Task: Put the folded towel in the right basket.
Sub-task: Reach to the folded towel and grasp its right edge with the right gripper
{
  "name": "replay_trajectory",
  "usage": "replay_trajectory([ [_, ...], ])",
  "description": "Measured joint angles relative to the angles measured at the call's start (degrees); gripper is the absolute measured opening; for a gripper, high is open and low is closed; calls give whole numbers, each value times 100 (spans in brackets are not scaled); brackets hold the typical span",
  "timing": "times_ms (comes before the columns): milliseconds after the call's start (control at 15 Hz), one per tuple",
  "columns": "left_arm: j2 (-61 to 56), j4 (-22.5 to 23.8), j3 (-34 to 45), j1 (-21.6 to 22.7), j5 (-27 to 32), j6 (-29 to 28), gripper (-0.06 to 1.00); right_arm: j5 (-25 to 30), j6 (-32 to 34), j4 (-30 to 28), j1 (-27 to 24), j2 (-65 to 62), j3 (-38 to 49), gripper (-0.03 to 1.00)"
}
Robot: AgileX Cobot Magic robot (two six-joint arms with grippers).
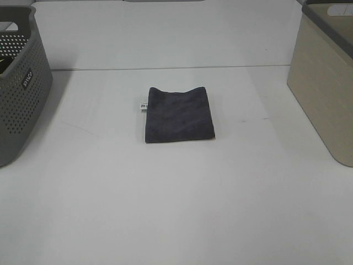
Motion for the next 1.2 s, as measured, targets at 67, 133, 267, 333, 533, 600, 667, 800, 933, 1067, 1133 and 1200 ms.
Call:
replay_trajectory([
  [67,0,0,0,0,0,0,99,0,0,0,0,0,0,79],
  [133,0,0,0,0,0,0,99,0,0,0,0,0,0,79],
  [267,0,0,0,0,0,0,99,0,0,0,0,0,0,79],
  [333,0,0,0,0,0,0,99,0,0,0,0,0,0,79],
  [533,0,0,0,0,0,0,99,0,0,0,0,0,0,79],
  [600,0,0,0,0,0,0,99,0,0,0,0,0,0,79],
  [667,0,0,0,0,0,0,99,0,0,0,0,0,0,79],
  [800,0,0,0,0,0,0,99,0,0,0,0,0,0,79],
  [933,0,0,0,0,0,0,99,0,0,0,0,0,0,79],
  [1067,0,0,0,0,0,0,99,0,0,0,0,0,0,79],
  [1133,0,0,0,0,0,0,99,0,0,0,0,0,0,79],
  [1200,0,0,0,0,0,0,99,0,0,0,0,0,0,79],
])
